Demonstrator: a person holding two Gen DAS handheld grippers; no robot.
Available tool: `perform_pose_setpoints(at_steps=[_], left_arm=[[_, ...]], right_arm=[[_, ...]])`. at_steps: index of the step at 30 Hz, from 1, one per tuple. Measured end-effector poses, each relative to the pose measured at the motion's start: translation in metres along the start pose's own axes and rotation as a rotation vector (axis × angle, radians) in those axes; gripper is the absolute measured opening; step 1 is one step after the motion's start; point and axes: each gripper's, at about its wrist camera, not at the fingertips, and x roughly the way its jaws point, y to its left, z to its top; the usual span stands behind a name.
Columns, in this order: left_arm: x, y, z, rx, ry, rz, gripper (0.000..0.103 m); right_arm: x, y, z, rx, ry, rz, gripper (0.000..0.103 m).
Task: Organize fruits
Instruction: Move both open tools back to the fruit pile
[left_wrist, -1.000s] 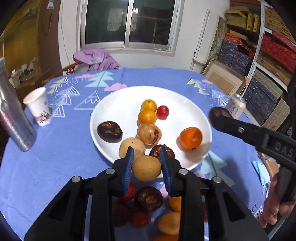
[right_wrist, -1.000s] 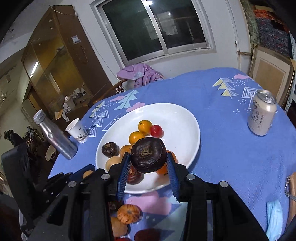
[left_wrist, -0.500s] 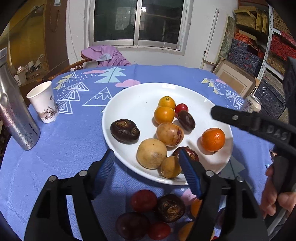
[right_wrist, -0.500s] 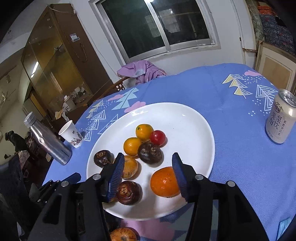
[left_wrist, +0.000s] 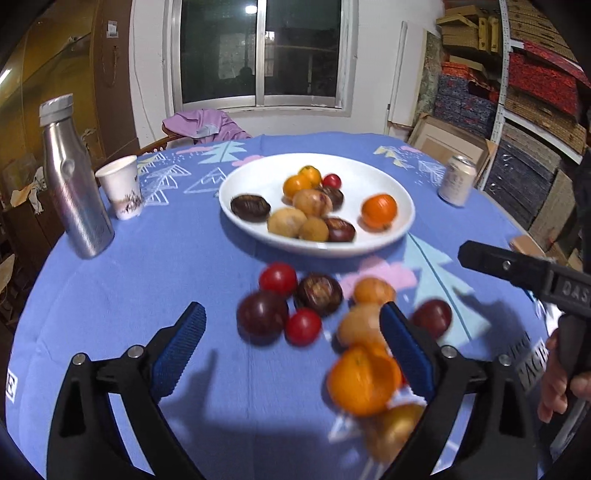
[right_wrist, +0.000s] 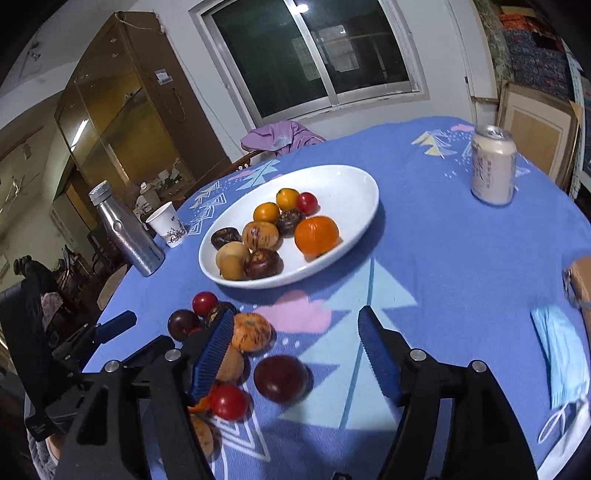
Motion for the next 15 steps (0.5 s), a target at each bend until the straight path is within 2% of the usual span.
perform_pose_setpoints(at_steps=[3, 6, 10, 15], left_arm=[[-0.011, -0.005, -0.022, 0.009, 0.012, -0.012, 0.095], [-0.022, -0.010, -0.038, 0.009, 0.017, -0.061, 0.095], [-0.030, -0.027, -0.046, 0.073, 0.014, -0.088, 0.095], [-0.019, -0.040, -0.047, 0.112, 0.084, -0.113, 0.095]], right_arm=[[-0.008, 0.000, -0.020, 0.003, 0.010, 0.009, 0.075], [-0.014, 0.007, -0.036, -0.042, 0.022, 0.006, 0.076], [-0.010, 0.001, -0.037, -0.031, 0.022, -0.051, 0.078], [0.005, -0.001, -0.039, -0.034, 0.070, -0.082, 0.078]])
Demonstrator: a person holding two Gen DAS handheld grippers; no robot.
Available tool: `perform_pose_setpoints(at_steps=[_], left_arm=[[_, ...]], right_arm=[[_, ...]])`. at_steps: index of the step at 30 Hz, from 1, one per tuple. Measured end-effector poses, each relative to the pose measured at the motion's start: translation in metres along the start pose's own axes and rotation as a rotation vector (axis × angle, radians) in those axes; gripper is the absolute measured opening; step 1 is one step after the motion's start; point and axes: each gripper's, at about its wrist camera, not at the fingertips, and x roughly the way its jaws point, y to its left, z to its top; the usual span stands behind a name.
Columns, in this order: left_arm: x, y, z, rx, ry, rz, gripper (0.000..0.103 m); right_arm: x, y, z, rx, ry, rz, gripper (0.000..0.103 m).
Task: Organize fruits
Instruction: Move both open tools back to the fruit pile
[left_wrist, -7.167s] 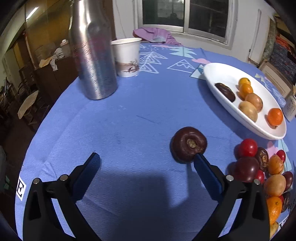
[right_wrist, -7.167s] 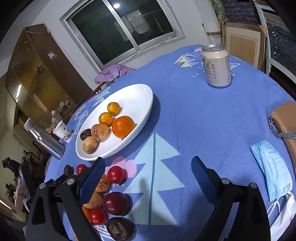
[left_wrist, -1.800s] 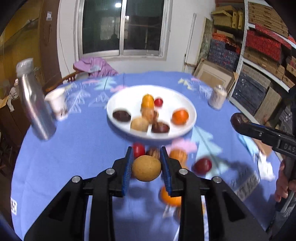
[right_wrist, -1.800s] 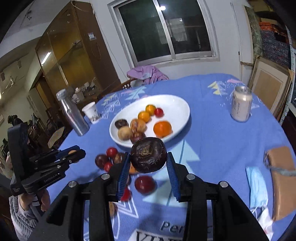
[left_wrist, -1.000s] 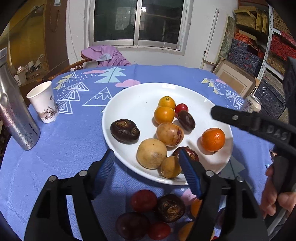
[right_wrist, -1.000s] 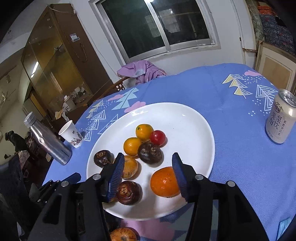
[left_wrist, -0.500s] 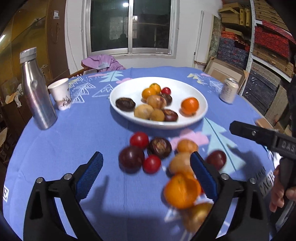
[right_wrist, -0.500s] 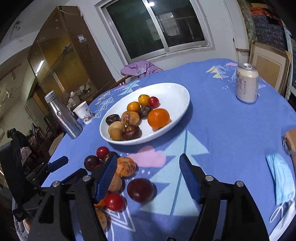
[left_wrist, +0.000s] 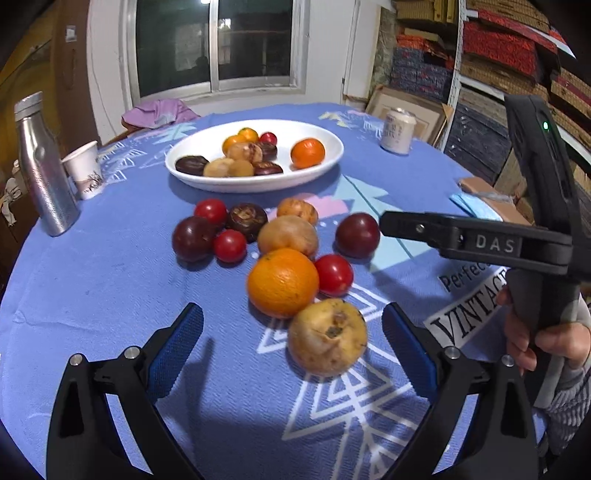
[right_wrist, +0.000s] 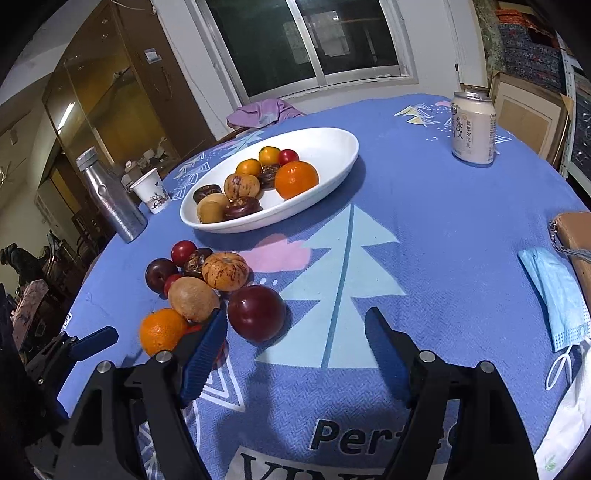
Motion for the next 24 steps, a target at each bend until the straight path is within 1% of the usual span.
perform_pose_setpoints(at_steps=[3, 6, 8, 10, 15, 17, 18, 22, 24], left_arm=[[0.006, 0.001, 0.000, -0.004, 0.024, 0.013, 0.095], [0.011, -0.003, 0.000, 0.014, 0.050, 0.037, 0.095], [0.013, -0.006, 0.000, 0.032, 0.056, 0.054, 0.091], [0.015, -0.008, 0.000, 0.045, 0.064, 0.062, 0.090], [0.016, -0.013, 0.001, 0.070, 0.070, 0.067, 0.078], [0.014, -0.018, 0.001, 0.098, 0.060, 0.067, 0.066], [0.014, -0.021, 0.000, 0.109, 0.057, 0.065, 0.063], [0.012, -0.024, 0.001, 0.124, 0.046, 0.071, 0.058], [0.011, -0.025, 0.000, 0.129, 0.040, 0.072, 0.055]], right_arm=[[0.005, 0.007, 0.000, -0.032, 0.006, -0.018, 0.078], [0.012, 0.012, 0.002, -0.059, 0.022, -0.029, 0.078], [0.016, 0.016, 0.002, -0.077, 0.035, -0.035, 0.078], [0.018, 0.019, 0.001, -0.092, 0.042, -0.035, 0.078], [0.021, 0.023, 0.001, -0.108, 0.048, -0.038, 0.078], [0.022, 0.024, 0.000, -0.113, 0.052, -0.038, 0.078], [0.023, 0.025, 0.000, -0.116, 0.056, -0.037, 0.078], [0.025, 0.027, 0.000, -0.126, 0.065, -0.033, 0.076], [0.027, 0.028, 0.000, -0.130, 0.071, -0.030, 0.068]])
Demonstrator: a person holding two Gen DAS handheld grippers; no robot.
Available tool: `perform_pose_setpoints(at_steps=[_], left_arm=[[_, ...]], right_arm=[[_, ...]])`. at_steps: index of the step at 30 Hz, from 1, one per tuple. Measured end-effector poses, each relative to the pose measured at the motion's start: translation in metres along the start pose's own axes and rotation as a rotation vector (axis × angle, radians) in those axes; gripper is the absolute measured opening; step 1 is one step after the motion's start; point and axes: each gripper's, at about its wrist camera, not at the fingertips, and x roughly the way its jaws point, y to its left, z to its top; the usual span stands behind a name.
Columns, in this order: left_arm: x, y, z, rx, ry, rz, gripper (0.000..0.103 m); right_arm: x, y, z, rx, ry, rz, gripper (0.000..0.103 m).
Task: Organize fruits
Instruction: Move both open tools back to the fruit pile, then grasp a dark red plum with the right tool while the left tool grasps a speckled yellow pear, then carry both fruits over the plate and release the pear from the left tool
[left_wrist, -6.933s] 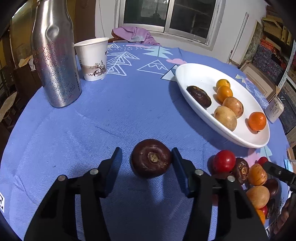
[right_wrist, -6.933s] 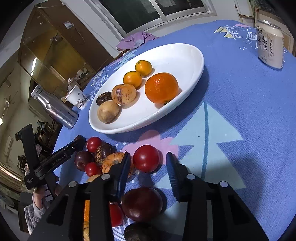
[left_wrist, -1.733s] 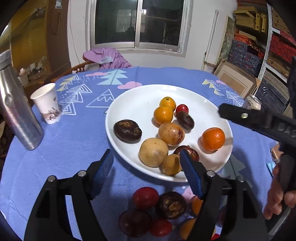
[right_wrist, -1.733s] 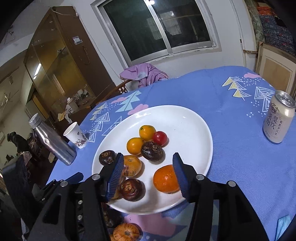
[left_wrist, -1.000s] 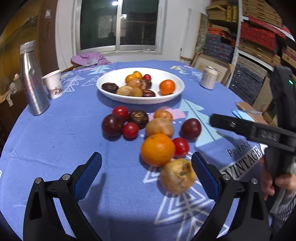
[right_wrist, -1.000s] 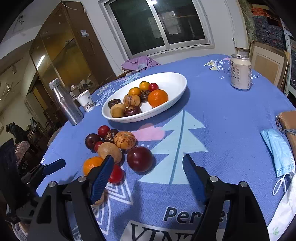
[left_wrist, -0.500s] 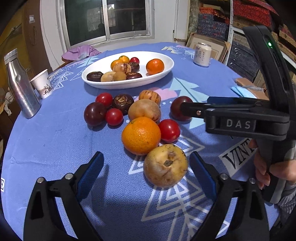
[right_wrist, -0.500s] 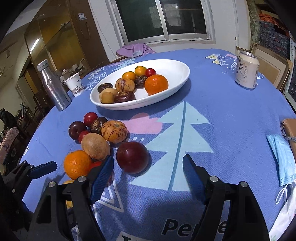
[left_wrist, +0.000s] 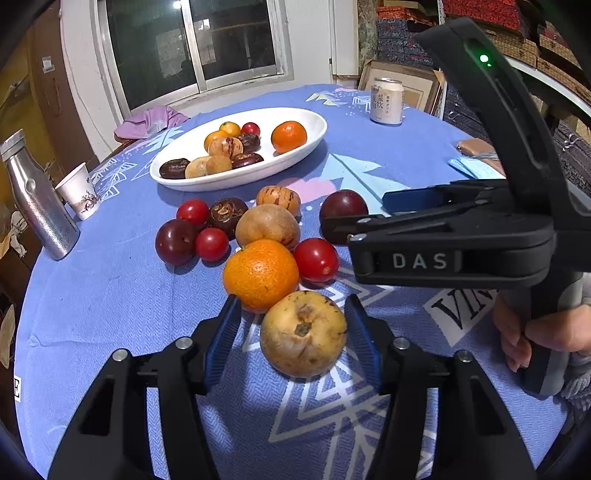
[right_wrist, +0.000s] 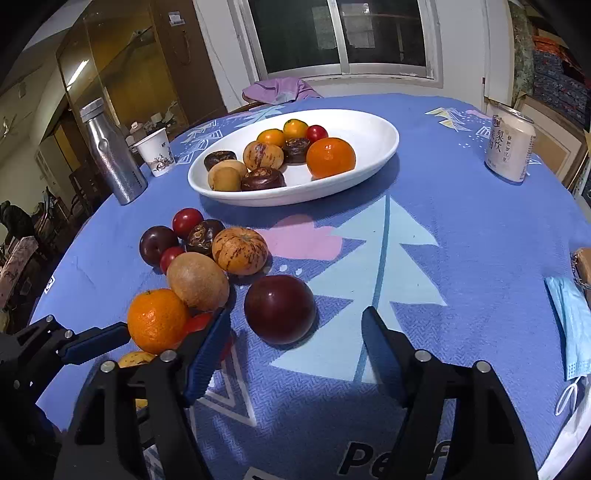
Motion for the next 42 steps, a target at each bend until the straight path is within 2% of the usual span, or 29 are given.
perform_pose_setpoints(at_steps=[3, 6, 11, 16, 22, 27, 28, 30, 33, 36, 38, 40, 42], left_arm=[[-0.004, -0.004, 0.000, 0.020, -0.017, 0.007, 0.042], [-0.005, -0.005, 0.000, 0.025, -0.023, 0.023, 0.042], [-0.009, -0.002, 0.000, 0.006, -0.043, 0.044, 0.041], [-0.020, -0.002, -0.002, 0.004, -0.099, 0.082, 0.040], [-0.030, 0.021, 0.007, -0.070, -0.136, 0.081, 0.040], [-0.044, 0.045, 0.042, -0.074, -0.193, 0.147, 0.038], [-0.044, 0.050, 0.053, -0.072, -0.207, 0.168, 0.030], [-0.041, 0.063, 0.078, -0.097, -0.223, 0.188, 0.027], [-0.021, 0.083, 0.112, -0.156, -0.216, 0.176, 0.027], [0.015, 0.098, 0.132, -0.210, -0.170, 0.150, 0.027], [0.040, 0.112, 0.133, -0.274, -0.150, 0.115, 0.027], [0.054, 0.123, 0.122, -0.334, -0.113, 0.022, 0.027], [0.053, 0.125, 0.106, -0.320, -0.063, -0.006, 0.027]], right_arm=[[0.003, -0.001, 0.000, 0.006, 0.017, 0.006, 0.058], [0.003, 0.001, 0.000, -0.005, 0.016, 0.021, 0.048], [0.002, 0.004, -0.001, -0.012, 0.020, 0.043, 0.039], [0.001, 0.005, -0.002, -0.012, 0.018, 0.047, 0.038], [-0.008, -0.003, -0.002, 0.023, -0.011, 0.063, 0.038], [-0.030, -0.012, 0.008, 0.058, -0.087, 0.087, 0.038], [-0.036, -0.013, 0.014, 0.059, -0.104, 0.091, 0.038], [-0.043, -0.013, 0.034, 0.055, -0.126, 0.090, 0.037], [-0.040, -0.013, 0.070, 0.056, -0.142, 0.068, 0.037], [-0.008, -0.013, 0.098, 0.063, -0.106, 0.042, 0.037], [0.017, -0.017, 0.105, 0.087, -0.078, 0.040, 0.037], [0.031, -0.017, 0.102, 0.072, -0.059, 0.030, 0.037], [0.032, -0.015, 0.100, 0.045, -0.056, 0.022, 0.037]])
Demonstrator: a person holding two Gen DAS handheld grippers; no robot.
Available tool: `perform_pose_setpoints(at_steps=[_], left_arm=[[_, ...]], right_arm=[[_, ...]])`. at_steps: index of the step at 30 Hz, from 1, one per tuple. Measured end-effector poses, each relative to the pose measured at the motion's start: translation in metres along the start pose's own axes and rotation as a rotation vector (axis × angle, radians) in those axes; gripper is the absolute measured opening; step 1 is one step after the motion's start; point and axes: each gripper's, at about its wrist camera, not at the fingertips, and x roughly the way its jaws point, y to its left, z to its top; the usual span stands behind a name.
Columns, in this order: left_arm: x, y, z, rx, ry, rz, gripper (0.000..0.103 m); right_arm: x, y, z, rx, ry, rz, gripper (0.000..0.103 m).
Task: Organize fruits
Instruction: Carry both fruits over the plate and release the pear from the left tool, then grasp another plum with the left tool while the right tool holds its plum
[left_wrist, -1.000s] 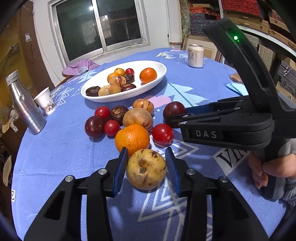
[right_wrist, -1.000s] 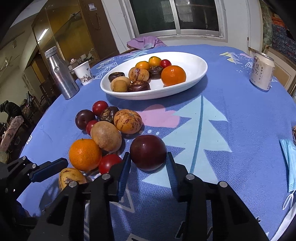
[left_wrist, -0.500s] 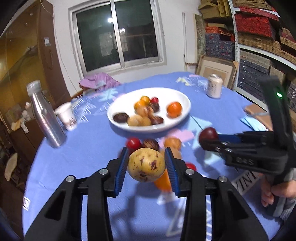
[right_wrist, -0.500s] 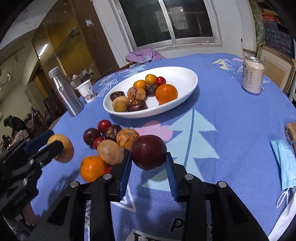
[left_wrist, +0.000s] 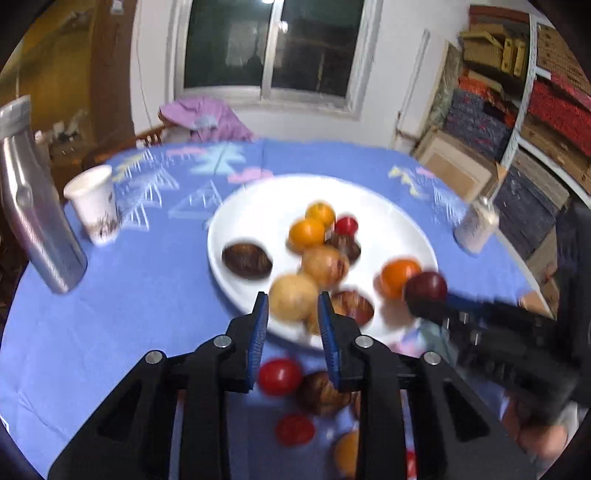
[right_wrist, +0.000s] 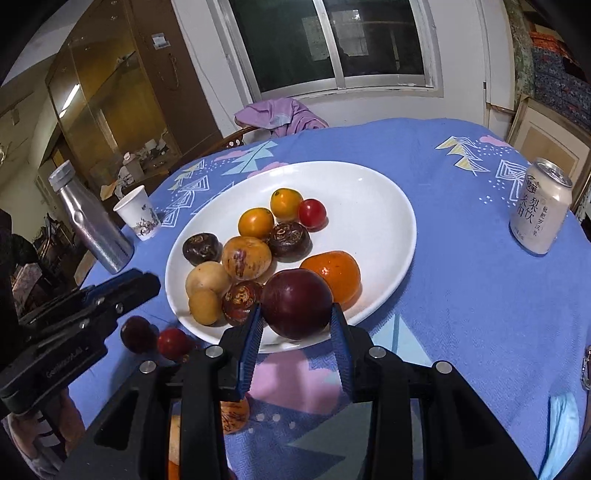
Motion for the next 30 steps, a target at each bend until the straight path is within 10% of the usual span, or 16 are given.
perform_pose_setpoints(at_steps=[4, 14, 20, 25, 30], left_arm=[[-0.042, 0.020, -0.034, 0.052, -0.030, 0.084, 0.076], [-0.008, 0.039, -0.050, 0.108, -0.004, 0.295, 0.075], [0.010, 0.027, -0.052, 0.154, 0.023, 0.203, 0.074], [0.013, 0.020, -0.054, 0.165, 0.046, 0.092, 0.036], [0.008, 0.020, -0.057, 0.136, 0.048, 0.071, 0.036]], right_arm=[[-0.012, 0.003, 0.000, 0.001, -0.032, 0.026, 0.037], [-0.018, 0.010, -0.010, -0.005, -0.025, 0.052, 0.037], [-0.019, 0.009, -0.010, 0.000, -0.023, 0.059, 0.037], [-0.019, 0.008, -0.011, 0.007, -0.025, 0.062, 0.037], [-0.023, 0.005, -0.012, 0.016, -0.034, 0.065, 0.037]])
